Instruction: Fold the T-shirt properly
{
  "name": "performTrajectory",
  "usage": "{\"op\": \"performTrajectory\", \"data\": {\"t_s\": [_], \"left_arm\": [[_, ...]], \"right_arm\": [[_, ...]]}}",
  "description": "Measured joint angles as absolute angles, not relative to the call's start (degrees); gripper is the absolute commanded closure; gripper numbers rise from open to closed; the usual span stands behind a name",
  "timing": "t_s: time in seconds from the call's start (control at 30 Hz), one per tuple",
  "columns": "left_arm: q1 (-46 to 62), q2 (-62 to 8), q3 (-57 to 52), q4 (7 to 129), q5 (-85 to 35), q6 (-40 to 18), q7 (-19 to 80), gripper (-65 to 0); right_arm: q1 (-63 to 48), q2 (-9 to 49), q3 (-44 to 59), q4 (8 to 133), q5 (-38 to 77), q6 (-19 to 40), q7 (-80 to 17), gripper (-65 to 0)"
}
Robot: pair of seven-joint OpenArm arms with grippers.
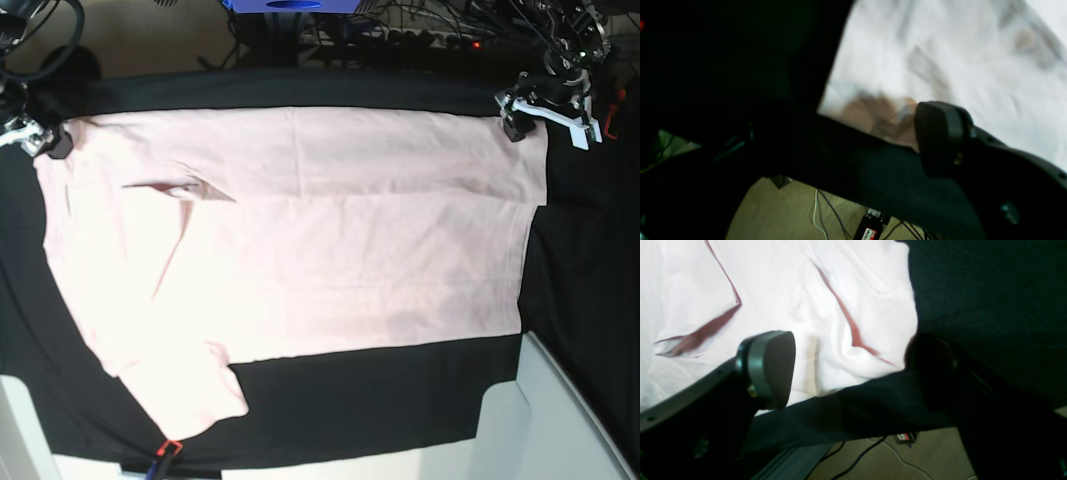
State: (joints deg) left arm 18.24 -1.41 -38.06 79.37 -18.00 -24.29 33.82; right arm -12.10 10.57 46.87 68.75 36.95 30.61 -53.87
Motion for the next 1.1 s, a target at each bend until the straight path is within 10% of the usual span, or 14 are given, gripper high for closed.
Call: {"op": "performTrajectory", "data": {"t_s": [0.43, 0.7, 1.1], "left_arm": [[15.57, -1.67, -38.35, 75.81, -18.17, -24.34, 31.64, -56.9], [15.7, -1.1, -38.26, 73.93, -18.44, -24.25, 27.05, -17.8], [16.38, -0.82, -38.26, 74.02, -19.11, -24.51, 26.96, -8.7]], "right_arm": [[-12.1, 10.55, 46.87, 68.77, 36.93, 30.61, -53.89, -53.8], [-12.1, 10.55, 46.87, 68.77, 36.93, 30.61, -53.82, -53.7], [-12.1, 10.55, 46.87, 68.77, 36.93, 30.61, -53.84, -53.5]]}}
